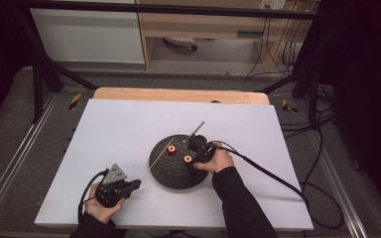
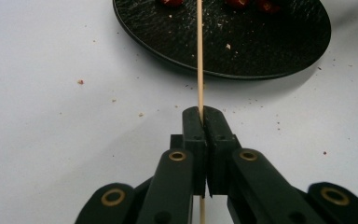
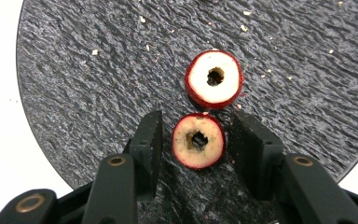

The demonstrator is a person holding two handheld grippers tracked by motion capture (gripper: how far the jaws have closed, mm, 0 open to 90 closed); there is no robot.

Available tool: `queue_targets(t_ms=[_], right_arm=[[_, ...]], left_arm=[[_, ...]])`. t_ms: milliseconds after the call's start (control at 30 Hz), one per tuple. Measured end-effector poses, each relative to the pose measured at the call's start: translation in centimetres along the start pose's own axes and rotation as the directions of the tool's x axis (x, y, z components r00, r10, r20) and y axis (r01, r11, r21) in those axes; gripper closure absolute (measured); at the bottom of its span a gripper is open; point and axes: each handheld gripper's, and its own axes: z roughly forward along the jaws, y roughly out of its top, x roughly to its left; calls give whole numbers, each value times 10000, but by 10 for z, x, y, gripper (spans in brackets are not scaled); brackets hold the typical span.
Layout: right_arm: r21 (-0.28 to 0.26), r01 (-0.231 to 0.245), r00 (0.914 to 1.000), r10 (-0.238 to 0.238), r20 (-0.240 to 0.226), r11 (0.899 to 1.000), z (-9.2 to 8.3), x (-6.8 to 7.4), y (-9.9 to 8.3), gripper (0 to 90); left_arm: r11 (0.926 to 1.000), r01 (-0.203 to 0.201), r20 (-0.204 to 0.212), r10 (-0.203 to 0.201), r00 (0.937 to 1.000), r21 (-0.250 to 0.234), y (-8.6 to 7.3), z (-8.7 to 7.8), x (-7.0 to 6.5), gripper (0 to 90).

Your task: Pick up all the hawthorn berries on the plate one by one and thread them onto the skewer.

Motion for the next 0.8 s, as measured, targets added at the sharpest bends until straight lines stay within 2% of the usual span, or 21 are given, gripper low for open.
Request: queue_targets(t_ms=[200, 500, 633, 800], right_arm=[[144, -42, 10000, 42, 7, 9999, 2, -1, 0, 609], [247, -199, 9998, 201, -58, 9995, 2, -2, 1, 618], [50, -354, 9993, 355, -121, 9994, -2, -2, 0, 619], [-542, -508, 9985, 496, -242, 9972, -13, 0, -2, 620]], left_arm=[[10000, -37, -4, 37, 10000, 28, 0, 0, 0, 883], [10000, -48, -3, 48, 10000, 16, 0, 0, -1, 883], [10000, -36, -9, 36, 10000, -15, 0, 0, -1, 883], [10000, -32, -12, 32, 10000, -44, 0, -1, -1, 883]])
